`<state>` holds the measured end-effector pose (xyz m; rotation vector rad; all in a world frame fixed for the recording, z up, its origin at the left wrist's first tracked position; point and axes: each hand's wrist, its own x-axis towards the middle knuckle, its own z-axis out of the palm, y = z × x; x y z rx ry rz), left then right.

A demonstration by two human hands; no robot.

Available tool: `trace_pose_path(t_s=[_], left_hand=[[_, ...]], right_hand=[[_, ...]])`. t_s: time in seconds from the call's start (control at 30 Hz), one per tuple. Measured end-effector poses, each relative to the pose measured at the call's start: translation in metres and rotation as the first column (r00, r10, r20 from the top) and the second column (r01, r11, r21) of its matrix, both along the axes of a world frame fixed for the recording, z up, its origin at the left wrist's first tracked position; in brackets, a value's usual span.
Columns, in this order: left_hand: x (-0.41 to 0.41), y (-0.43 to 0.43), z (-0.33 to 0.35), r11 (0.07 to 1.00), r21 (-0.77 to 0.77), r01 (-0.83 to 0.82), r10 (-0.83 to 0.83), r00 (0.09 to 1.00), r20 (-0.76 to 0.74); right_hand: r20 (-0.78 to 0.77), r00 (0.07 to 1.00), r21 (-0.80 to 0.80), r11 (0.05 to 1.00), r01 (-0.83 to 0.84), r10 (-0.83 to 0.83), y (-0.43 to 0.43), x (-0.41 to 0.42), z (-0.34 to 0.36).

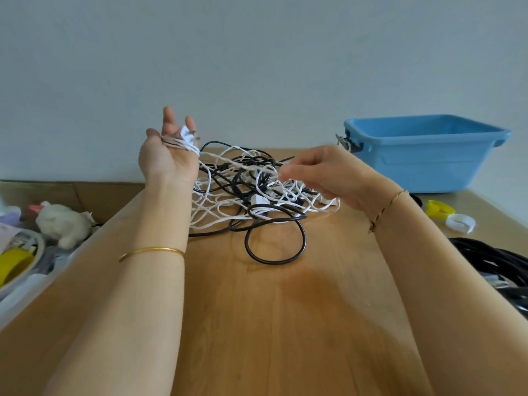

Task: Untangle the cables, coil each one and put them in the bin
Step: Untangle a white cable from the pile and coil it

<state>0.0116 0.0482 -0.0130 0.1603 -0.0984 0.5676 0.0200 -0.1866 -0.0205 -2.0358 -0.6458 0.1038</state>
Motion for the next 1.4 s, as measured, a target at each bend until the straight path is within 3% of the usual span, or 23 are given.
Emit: trace_pose_path(t_s=[0.1, 0.2, 0.23, 0.3, 0.37, 0.43, 0.47, 0.57, 0.67, 0.8, 1.0, 1.1, 1.17, 1.3, 1.4], left_hand=[[0.006, -0.013, -0.007, 0.952, 0.278, -0.125, 0.173, 0.972, -0.158], [0.008, -0.026, -0.010, 0.750, 0.633, -0.194, 0.384, 0.906, -0.178], [0.005, -0.031, -0.010, 0.622, 0.759, -0.193, 0.440, 0.888, -0.134], [0.000, -0.041, -0.009, 0.262, 0.958, -0.115, 0.490, 0.871, -0.029], [-0.005, -0.051, -0.007, -0.068, 0.997, 0.044, 0.445, 0.895, -0.009], [-0.009, -0.060, -0.004, -0.266, 0.951, 0.158, 0.355, 0.933, -0.055], [-0.011, -0.065, -0.002, -0.311, 0.931, 0.189, 0.307, 0.948, -0.090], [-0.021, -0.076, 0.002, -0.256, 0.925, 0.279, 0.115, 0.959, -0.258], [-0.028, -0.081, 0.006, -0.197, 0.903, 0.383, -0.125, 0.903, -0.410], [-0.033, -0.077, 0.010, -0.240, 0.886, 0.398, -0.324, 0.827, -0.459], [-0.031, -0.056, 0.012, -0.202, 0.884, 0.423, -0.298, 0.833, -0.467], [-0.027, -0.051, 0.012, -0.169, 0.858, 0.485, -0.245, 0.823, -0.513], [-0.025, -0.050, 0.010, -0.164, 0.849, 0.503, -0.222, 0.819, -0.528], [-0.025, -0.051, 0.011, -0.121, 0.858, 0.499, -0.209, 0.832, -0.513], [-0.024, -0.056, 0.008, -0.164, 0.850, 0.500, -0.210, 0.825, -0.525]], right_hand=[[0.053, 0.984, -0.184, 0.970, -0.160, 0.172, 0.008, -0.021, 0.018], [0.088, 0.959, -0.127, 0.958, -0.258, 0.269, 0.009, -0.032, 0.030], [0.118, 0.956, -0.081, 0.963, -0.259, 0.267, 0.008, -0.034, 0.033], [0.192, 0.966, 0.041, 0.982, -0.183, 0.172, 0.005, -0.031, 0.037], [0.239, 0.971, 0.182, 0.983, -0.034, -0.011, 0.002, -0.022, 0.039], [0.246, 0.952, 0.303, 0.947, 0.102, -0.181, 0.001, -0.014, 0.037], [0.244, 0.937, 0.348, 0.924, 0.157, -0.251, 0.001, -0.011, 0.036], [0.221, 0.892, 0.427, 0.861, 0.275, -0.395, -0.005, -0.003, 0.033], [0.166, 0.865, 0.463, 0.812, 0.355, -0.473, -0.011, 0.004, 0.029], [0.097, 0.854, 0.414, 0.801, 0.432, -0.511, -0.011, 0.011, 0.016], [0.327, 0.901, 0.272, 0.941, 0.200, -0.286, -0.016, 0.008, 0.013], [0.565, 0.802, 0.006, 0.973, 0.231, -0.194, -0.013, 0.007, 0.012], [0.634, 0.762, -0.108, 0.961, 0.256, -0.132, -0.009, 0.005, 0.011], [0.733, 0.658, -0.018, 0.961, 0.274, -0.174, -0.009, 0.007, 0.011], [0.729, 0.639, -0.031, 0.921, 0.387, -0.244, -0.009, 0.010, 0.014]])
